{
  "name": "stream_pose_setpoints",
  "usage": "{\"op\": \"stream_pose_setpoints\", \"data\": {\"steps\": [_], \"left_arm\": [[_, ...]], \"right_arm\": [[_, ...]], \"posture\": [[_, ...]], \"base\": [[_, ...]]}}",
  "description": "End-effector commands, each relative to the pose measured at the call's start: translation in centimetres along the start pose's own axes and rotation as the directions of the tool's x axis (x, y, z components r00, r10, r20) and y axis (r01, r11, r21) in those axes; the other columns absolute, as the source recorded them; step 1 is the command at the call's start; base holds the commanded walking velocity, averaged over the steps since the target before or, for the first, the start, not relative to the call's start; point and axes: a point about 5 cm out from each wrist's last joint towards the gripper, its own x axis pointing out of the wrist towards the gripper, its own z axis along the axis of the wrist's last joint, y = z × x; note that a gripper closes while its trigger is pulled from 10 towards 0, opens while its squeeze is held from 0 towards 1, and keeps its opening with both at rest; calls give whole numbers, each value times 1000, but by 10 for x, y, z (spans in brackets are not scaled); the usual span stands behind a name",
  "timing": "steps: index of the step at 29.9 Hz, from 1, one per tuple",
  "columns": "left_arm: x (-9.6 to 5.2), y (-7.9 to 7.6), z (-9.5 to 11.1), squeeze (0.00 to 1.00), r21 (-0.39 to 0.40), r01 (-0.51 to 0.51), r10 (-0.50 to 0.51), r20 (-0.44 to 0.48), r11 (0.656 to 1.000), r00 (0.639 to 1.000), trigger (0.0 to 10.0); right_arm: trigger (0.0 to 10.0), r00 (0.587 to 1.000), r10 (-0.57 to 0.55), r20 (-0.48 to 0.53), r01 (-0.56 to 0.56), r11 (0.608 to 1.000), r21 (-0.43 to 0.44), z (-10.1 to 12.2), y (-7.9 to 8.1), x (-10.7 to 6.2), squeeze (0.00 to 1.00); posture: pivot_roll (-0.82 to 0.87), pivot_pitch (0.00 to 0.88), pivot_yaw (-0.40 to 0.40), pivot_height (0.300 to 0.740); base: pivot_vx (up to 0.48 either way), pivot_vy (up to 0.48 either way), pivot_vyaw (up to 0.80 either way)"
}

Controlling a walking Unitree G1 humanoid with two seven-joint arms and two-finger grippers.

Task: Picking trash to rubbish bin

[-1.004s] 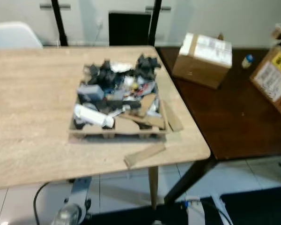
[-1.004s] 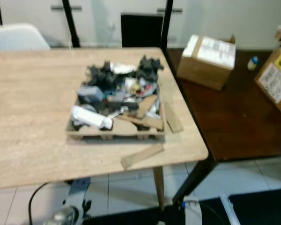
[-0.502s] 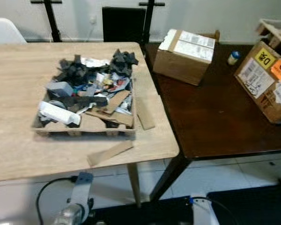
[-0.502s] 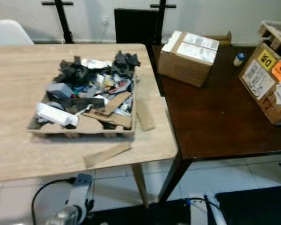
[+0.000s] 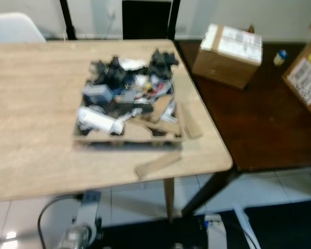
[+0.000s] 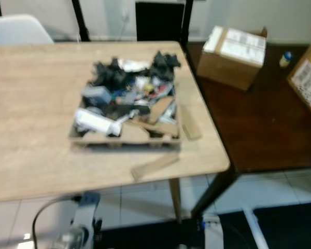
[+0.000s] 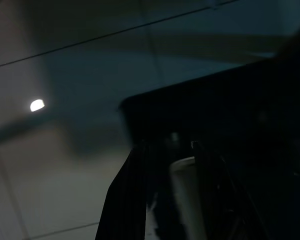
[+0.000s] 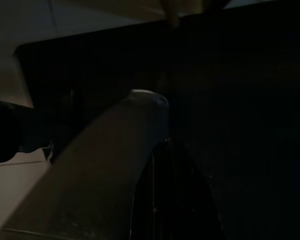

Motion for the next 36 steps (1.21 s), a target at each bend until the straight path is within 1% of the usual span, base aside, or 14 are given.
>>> {"op": "stream_pose_setpoints", "data": {"steps": [1,16,21,26,34,36], "left_arm": [[-2,-3,-10,0,10,9,-9,-30,1000,1000,10000],[-2,-3,-11,0,20,5,-5,-20,1000,1000,10000],[-3,0,-16,0,39,-2,4,-45,999,999,10000],[-4,1,-19,0,33,-10,11,-58,999,998,10000],[-4,1,-18,0,40,-15,18,-57,999,998,10000],[-4,1,-18,0,40,-15,17,-56,999,998,10000]], "right_arm": [[10000,999,-21,-28,21,1000,-2,-9,-8,-3,0],[10000,999,-22,-30,22,1000,-2,-11,-8,-3,0],[10000,1000,-20,-17,20,1000,-13,-10,-8,-3,0],[10000,1000,-17,-14,17,1000,-9,-10,-7,-3,0],[10000,1000,-7,-15,7,1000,-24,-7,-3,-2,0],[10000,1000,-1,-15,0,998,-60,-6,-2,-2,0]], "posture": [[37,167,-25,740],[37,167,-22,740],[34,161,-21,740],[36,156,-22,740],[38,155,-24,740],[37,156,-26,740]], "base": [[0,0,0],[0,0,0],[0,0,0],[0,0,0],[0,0,0],[0,0,0]]}}
